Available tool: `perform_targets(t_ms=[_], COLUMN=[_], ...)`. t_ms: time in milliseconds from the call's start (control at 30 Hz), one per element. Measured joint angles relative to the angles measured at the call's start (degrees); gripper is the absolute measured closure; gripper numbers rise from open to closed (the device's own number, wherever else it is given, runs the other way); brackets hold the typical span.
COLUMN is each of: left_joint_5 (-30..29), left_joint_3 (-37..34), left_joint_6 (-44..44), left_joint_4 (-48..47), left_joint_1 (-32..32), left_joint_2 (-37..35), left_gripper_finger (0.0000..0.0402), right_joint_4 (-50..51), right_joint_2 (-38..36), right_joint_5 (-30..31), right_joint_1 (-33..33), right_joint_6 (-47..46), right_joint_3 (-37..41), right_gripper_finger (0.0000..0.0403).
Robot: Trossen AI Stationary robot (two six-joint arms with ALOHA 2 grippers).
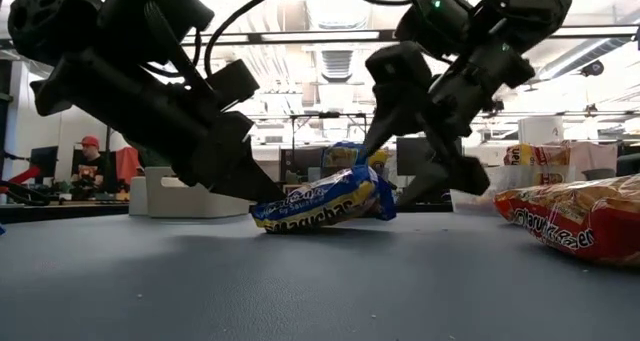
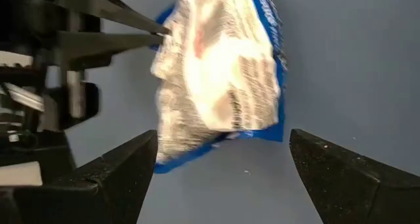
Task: Sort Maruchan noodles
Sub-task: Put the blue noodle pack into the black bin
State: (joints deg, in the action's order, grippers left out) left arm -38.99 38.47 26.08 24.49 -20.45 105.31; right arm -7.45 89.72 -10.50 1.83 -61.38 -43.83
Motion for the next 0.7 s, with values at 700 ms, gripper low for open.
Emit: perform_targets(t_ms=[700], left_joint_5=[0.8], left_joint_3=[-0.3], left_joint_6=[0.9], left_joint_4=[4.0], left_joint_1=[-0.1], left_joint_2=[0.6], left_gripper_finger=[0.0401], right_joint_4=[-18.4], right_joint_2=[11.9], right_joint_5=[3.9], right_joint_1=[0.6], right_joint_6=[1.0], right_joint_3=[-1.9], right_gripper_finger=[0.0109])
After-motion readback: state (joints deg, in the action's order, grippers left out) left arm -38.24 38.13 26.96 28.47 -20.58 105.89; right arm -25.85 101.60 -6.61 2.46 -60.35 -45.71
